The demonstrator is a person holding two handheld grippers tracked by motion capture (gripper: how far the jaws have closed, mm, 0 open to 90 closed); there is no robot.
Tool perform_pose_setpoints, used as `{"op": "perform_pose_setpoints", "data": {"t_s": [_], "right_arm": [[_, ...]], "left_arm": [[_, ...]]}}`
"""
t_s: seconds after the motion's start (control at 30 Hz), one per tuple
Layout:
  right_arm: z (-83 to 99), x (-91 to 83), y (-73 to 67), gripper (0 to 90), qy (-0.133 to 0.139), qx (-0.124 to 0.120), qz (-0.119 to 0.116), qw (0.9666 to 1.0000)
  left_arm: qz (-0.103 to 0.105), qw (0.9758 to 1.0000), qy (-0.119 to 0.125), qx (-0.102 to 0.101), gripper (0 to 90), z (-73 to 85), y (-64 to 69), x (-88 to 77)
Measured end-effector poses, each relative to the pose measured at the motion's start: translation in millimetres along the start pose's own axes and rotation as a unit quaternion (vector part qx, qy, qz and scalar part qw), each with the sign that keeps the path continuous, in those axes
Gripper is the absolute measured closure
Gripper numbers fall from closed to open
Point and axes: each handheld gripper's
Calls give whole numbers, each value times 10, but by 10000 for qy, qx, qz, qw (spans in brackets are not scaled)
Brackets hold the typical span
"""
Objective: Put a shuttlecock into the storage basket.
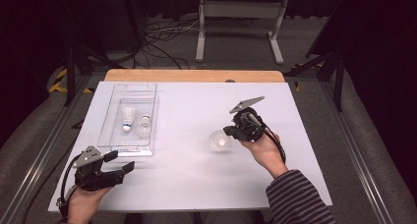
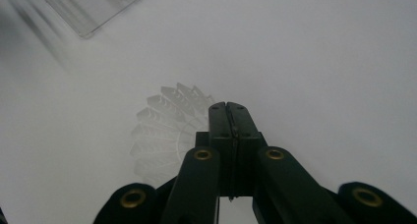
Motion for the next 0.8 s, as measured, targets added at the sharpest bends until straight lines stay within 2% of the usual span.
{"op": "perform_pose_setpoints", "data": {"t_s": [0.8], "right_arm": [[12,42,-214,900,17,-250,-329,9991]], "left_arm": [[18,10000,-16,43,239,-4,9,-2]]}}
Point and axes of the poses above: each handheld gripper's, and its own axes: x roughly forward along the jaws, z roughly out of its underside, y roughly to its right, and after that the axes turned 13 degrees about -y, right-handed
